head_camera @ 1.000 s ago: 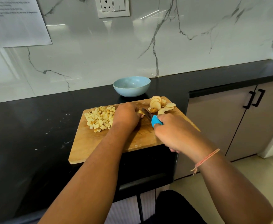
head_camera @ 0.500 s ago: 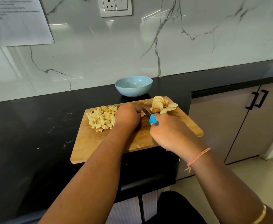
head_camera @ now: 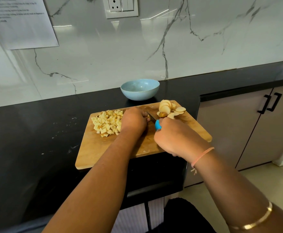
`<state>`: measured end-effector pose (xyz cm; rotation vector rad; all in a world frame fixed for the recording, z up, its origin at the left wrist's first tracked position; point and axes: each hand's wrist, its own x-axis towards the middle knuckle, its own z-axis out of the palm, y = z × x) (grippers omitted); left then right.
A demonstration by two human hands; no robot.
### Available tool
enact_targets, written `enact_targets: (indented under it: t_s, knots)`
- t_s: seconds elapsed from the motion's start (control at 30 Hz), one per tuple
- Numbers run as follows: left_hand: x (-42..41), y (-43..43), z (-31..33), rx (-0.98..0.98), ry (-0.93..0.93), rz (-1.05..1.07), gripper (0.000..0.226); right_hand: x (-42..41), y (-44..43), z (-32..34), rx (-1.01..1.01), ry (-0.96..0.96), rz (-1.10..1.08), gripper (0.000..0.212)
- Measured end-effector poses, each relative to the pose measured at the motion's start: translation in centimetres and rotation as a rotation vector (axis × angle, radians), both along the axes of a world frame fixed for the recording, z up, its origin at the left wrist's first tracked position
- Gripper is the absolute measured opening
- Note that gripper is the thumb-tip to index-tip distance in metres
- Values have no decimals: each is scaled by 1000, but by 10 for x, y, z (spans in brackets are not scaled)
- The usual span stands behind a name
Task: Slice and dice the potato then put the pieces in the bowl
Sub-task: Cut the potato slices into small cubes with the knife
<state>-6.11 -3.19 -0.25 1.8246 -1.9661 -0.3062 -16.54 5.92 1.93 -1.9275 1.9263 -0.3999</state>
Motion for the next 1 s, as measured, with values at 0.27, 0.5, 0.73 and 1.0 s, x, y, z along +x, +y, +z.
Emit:
enact_targets:
  t_s: [0.27, 0.5, 0.73, 1.0]
  knots:
    - [2, 0, -6, -51, 103, 8, 22, -17, 27, 8, -3, -3, -8, 38]
    - [7, -3, -8, -49, 144, 29, 40, -14, 20, -4, -149, -58, -29, 44]
    - [6, -1, -10, -66, 221, 45, 63, -6, 10, -15, -96, -73, -5, 51]
    - [5, 0, -9, -79, 219, 12, 58, 9, -15, -4, -14, -111, -41, 42]
